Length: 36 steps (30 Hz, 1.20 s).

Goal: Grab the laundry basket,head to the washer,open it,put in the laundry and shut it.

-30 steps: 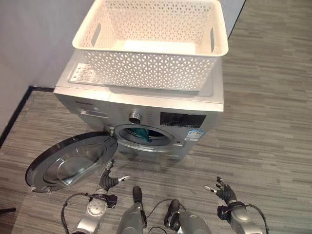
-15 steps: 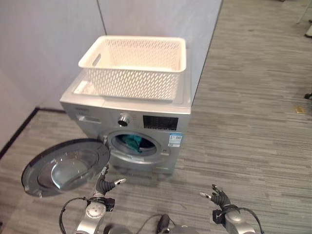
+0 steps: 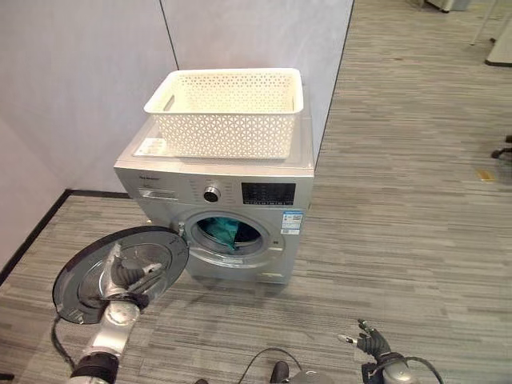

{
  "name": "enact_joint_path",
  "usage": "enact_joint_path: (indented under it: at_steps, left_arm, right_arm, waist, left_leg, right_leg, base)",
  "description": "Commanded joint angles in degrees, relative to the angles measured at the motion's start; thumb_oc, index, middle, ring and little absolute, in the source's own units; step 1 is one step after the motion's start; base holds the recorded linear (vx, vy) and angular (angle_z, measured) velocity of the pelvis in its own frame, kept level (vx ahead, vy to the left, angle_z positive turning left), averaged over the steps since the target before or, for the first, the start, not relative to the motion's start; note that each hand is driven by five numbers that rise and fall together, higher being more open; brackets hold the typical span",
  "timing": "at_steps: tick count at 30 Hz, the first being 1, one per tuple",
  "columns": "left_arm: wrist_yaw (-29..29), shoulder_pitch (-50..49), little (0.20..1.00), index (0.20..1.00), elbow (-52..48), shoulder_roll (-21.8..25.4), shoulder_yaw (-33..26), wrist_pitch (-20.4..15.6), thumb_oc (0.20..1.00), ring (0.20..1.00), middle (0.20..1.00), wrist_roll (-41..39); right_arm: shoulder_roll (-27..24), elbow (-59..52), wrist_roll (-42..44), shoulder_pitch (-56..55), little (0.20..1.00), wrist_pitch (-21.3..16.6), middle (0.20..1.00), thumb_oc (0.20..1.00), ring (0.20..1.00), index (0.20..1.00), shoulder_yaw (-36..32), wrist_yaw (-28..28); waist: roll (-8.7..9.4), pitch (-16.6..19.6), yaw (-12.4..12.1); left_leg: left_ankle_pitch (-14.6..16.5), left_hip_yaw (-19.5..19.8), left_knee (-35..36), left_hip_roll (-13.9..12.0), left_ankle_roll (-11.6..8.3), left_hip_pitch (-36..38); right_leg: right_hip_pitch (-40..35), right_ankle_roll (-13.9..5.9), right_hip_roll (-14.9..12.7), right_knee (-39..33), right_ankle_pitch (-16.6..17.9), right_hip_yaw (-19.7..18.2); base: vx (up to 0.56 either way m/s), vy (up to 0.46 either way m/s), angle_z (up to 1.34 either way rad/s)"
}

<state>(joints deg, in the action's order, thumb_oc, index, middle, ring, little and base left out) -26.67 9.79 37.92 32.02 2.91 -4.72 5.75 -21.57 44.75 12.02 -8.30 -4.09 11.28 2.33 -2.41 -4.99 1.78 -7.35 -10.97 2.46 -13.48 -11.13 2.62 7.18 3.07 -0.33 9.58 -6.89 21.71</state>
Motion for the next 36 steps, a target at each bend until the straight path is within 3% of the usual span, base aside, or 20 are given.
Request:
enact_joint_path:
  at_steps: [1, 6, 10, 14, 15, 20, 27, 31, 36]
  left_arm:
    - [-3.56, 4.64, 1.0, 1.0, 3.73, 4.71, -2.86, 0.78, 1.0, 1.0, 1.0, 4.88]
    - [-5.08, 13.51, 1.0, 1.0, 11.08, 10.64, -0.91, 2.21, 1.0, 1.0, 1.0, 5.29]
    - [-5.69, 25.99, 1.0, 1.0, 19.32, 17.14, 5.48, 2.93, 1.0, 1.0, 1.0, 6.67]
    - [-4.82, 35.01, 1.0, 1.0, 26.32, 19.29, 9.49, 3.06, 1.0, 1.0, 1.0, 4.06]
    - [-3.99, 40.96, 1.0, 1.0, 29.68, 20.64, 12.54, 3.37, 1.0, 1.0, 1.0, 2.83]
    - [-2.34, 52.55, 1.0, 1.0, 36.91, 23.83, 18.15, 4.95, 1.0, 1.0, 1.0, 1.51]
    - [-1.57, 59.35, 1.0, 1.0, 41.82, 29.7, 21.04, 6.92, 1.0, 1.0, 1.0, 0.18]
    - [-1.29, 59.01, 1.0, 1.0, 43.59, 33.99, 20.62, 7.64, 1.0, 1.0, 1.0, -0.56]
    - [-0.72, 57.24, 1.0, 1.0, 44.44, 36.16, 19.61, 7.79, 1.0, 1.0, 1.0, -0.67]
  right_arm:
    - [-0.49, -2.65, -1.91, -0.48, 1.0, -1.66, 1.0, 1.0, 1.0, 1.0, 1.04, -1.04]
    - [-1.72, -3.43, -1.97, 0.05, 1.0, -2.05, 1.0, 1.0, 1.0, 1.0, 1.8, -1.37]
    - [-3.28, -4.48, -0.78, 1.45, 1.0, -3.18, 1.0, 1.0, 1.0, 1.0, 3.42, -1.78]
    - [-4.0, -5.33, 0.31, 3.1, 1.0, -3.25, 1.0, 1.0, 1.0, 1.0, 4.69, -2.24]
    - [-4.28, -5.85, 1.02, 3.91, 1.0, -3.35, 1.0, 1.0, 1.0, 1.0, 5.54, -2.49]
    - [-5.2, -8.33, 2.61, 4.87, 1.0, -3.21, 1.0, 1.0, 1.0, 1.0, 6.8, -3.58]
    - [-4.65, -10.3, 4.45, 4.67, 1.0, -2.6, 1.0, 1.0, 1.0, 1.0, 7.25, -5.13]
    - [-4.32, -11.59, 5.34, 3.77, 1.0, -2.12, 1.0, 1.0, 1.0, 1.0, 7.13, -6.43]
    - [-4.53, -12.67, 5.57, 3.24, 1.0, -1.98, 1.0, 1.0, 1.0, 1.0, 7.45, -7.36]
  waist:
    - [0.66, 2.22, 1.47]
    - [0.76, 0.65, 2.45]
    - [1.2, -1.86, 3.53]
    - [1.88, -3.59, 4.19]
    - [2.57, -4.71, 4.32]
    - [4.7, -6.75, 5.04]
    - [7.37, -7.24, 5.04]
    - [8.48, -6.84, 4.87]
    - [9.07, -6.32, 4.77]
  left_leg:
    - [-5.97, -0.56, 2.54, 1.55, 1.49, -2.53]
    - [-1.94, -1.64, 2.54, 2.27, 2.53, -3.36]
    - [1.41, -3.1, 2.54, 3.28, 3.84, -5.79]
    - [2.06, -3.76, 2.54, 3.84, 4.6, -7.9]
    - [1.98, -4.01, 2.54, 4.2, 5.1, -9.66]
    - [2.68, -3.94, 1.2, 5.45, 6.21, -13.48]
    - [4.74, -4.12, -2.16, 6.42, 7.53, -17.49]
    - [5.27, -4.19, -2.49, 6.81, 7.96, -18.32]
    - [5.55, -4.17, -2.56, 6.99, 8.1, -18.54]
  right_leg:
    - [-12.48, -6.87, -4.23, -10.29, -0.84, -0.89]
    - [-10.01, -8.24, -5.56, -10.54, 0.96, -1.54]
    - [-5.58, -9.85, -7.24, -10.65, 3.79, -3.18]
    - [-2.24, -10.71, -7.98, -10.64, 5.63, -4.69]
    - [-0.02, -11.1, -8.48, -10.45, 6.66, -5.33]
    - [3.72, -12.0, -9.61, -10.64, 8.63, -7.01]
    - [6.19, -13.0, -10.69, -11.03, 10.6, -8.28]
    - [6.88, -13.3, -10.88, -11.24, 11.2, -8.8]
    - [7.13, -13.4, -10.94, -11.38, 11.36, -9.01]
  base:
    - [-0.01, 0.106, -0.02]
    - [-0.05, 0.099, -0.19]
    - [-0.12, 0.144, -0.19]
    - [-0.11, 0.131, -0.14]
    - [-0.13, 0.155, -0.4]
    - [-0.06, 0.099, -0.1]
    - [0.0, 0.052, -0.06]
    - [0.02, 0.025, -0.03]
    - [0.02, 0.01, -0.05]
